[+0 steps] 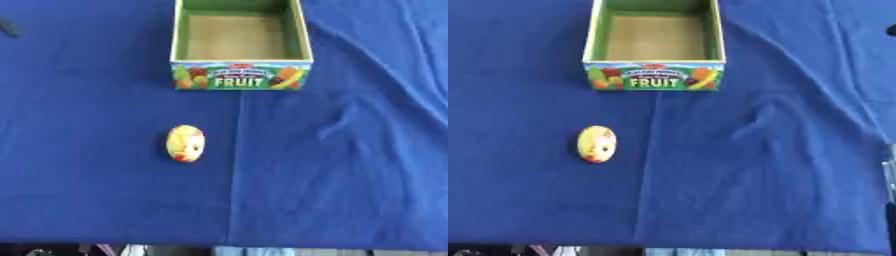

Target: Pick up objects on the table and place them in the box.

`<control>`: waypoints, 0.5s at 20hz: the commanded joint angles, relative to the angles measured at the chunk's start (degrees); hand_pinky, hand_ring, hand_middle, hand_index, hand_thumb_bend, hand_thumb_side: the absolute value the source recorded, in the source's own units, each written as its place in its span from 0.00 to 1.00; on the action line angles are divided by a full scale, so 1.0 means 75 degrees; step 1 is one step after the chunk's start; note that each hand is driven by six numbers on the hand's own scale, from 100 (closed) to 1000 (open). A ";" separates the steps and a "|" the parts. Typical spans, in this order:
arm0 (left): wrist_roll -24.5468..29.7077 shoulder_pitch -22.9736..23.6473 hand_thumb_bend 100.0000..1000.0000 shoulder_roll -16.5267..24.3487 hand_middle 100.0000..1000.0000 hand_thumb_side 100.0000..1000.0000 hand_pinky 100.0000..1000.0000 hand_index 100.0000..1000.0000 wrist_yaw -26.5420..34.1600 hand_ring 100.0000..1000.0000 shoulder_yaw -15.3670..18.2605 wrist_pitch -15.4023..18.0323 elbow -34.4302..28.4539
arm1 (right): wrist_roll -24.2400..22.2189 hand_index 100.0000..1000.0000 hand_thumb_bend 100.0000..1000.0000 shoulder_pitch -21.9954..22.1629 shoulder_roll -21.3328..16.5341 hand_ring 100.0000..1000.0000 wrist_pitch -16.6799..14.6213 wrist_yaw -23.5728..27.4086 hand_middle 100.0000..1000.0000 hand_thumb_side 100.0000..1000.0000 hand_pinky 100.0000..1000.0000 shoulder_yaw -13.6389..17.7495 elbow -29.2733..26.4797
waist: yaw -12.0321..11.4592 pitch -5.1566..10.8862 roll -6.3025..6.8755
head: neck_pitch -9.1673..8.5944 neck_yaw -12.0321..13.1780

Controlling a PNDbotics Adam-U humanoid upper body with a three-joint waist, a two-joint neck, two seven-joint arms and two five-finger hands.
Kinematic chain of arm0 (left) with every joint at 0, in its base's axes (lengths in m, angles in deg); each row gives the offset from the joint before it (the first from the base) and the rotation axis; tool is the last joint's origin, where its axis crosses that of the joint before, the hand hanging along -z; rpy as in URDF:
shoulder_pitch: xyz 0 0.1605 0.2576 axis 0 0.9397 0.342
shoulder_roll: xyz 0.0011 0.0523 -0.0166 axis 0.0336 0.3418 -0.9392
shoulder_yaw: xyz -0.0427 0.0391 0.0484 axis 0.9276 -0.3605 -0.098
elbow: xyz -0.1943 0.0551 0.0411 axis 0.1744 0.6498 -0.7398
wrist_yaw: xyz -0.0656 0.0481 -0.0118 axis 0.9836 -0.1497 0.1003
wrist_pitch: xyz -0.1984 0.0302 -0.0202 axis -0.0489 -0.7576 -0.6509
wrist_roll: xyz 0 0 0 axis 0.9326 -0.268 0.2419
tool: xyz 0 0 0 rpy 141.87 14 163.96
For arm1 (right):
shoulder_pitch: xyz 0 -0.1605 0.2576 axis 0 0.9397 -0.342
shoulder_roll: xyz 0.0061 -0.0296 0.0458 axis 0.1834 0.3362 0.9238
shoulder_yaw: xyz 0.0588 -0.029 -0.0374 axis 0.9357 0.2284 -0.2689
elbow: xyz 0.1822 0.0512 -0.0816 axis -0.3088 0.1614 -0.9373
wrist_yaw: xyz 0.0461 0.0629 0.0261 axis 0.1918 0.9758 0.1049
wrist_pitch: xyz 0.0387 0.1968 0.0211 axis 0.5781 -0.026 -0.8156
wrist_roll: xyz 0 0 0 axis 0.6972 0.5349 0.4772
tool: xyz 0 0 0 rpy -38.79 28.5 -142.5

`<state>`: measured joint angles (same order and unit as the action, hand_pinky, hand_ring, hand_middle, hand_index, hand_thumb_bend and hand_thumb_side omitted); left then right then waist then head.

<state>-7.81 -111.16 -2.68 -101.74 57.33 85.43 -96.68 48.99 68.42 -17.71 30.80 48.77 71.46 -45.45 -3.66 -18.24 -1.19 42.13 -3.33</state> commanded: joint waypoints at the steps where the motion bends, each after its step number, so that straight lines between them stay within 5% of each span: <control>1: 0.1106 -0.0286 0.09 0.0032 0.77 0.96 0.44 0.83 -0.1463 0.74 -0.0029 0.0034 -0.0129 | -0.0043 0.76 0.00 -0.0009 -0.0076 0.49 -0.0014 0.0035 0.49 0.98 0.63 0.0010 -0.0148 | -0.0014 0.0165 0.0005 | -0.0110 -0.0080; 5: 0.2206 -0.0674 0.41 -0.0035 0.72 1.00 0.48 0.90 -0.2823 0.73 -0.0333 0.0003 -0.0129 | -0.0062 0.76 0.00 0.0004 -0.0074 0.49 -0.0011 0.0045 0.49 0.99 0.63 -0.0007 -0.0148 | -0.0020 0.0178 -0.0006 | -0.0165 -0.0032; 10: 0.3748 -0.1100 0.56 -0.0189 0.75 1.00 0.53 0.94 -0.3912 0.75 -0.0870 0.0007 -0.0129 | -0.0097 0.76 0.00 0.0011 -0.0065 0.49 -0.0002 0.0065 0.48 0.99 0.63 -0.0032 -0.0148 | -0.0021 0.0179 -0.0011 | -0.0207 0.0083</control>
<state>17.78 -118.44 -4.67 -129.29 51.32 85.43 -96.68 48.48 68.84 -17.53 30.82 48.98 71.10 -45.45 -3.83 -17.99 -1.29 41.19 -3.01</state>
